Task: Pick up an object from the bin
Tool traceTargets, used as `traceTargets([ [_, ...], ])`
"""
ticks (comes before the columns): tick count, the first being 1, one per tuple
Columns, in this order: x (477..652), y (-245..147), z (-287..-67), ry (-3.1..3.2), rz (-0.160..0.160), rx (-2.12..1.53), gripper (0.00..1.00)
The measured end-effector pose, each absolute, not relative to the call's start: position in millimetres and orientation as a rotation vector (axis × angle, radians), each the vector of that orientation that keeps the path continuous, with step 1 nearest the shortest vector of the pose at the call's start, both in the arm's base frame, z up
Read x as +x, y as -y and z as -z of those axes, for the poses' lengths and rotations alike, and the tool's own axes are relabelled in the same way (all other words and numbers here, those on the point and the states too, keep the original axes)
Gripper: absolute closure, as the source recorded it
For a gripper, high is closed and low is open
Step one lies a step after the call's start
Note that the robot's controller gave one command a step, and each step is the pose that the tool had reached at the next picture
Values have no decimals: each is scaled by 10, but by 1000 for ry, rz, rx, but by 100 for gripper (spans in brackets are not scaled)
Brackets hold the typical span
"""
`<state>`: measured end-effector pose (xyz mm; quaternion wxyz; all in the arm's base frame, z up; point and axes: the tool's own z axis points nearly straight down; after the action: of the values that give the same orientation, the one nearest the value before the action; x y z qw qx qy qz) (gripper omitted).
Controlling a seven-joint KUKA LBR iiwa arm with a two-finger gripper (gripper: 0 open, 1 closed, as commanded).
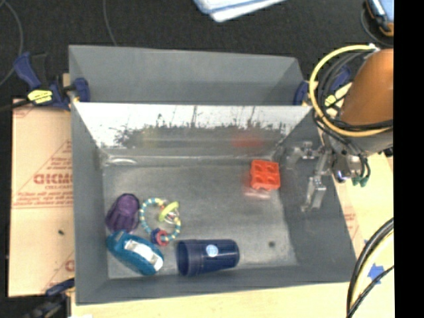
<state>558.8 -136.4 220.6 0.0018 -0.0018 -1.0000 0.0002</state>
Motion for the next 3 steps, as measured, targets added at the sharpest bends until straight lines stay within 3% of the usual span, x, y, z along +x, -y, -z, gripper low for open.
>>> traceTargets([
  [1,5603,1358,-2255,3146,-3,1,0],
  [2,5959,1135,-1294,3143,-5,150,0],
  [3,6003,1109,-1154,3139,-2,176,0],
])
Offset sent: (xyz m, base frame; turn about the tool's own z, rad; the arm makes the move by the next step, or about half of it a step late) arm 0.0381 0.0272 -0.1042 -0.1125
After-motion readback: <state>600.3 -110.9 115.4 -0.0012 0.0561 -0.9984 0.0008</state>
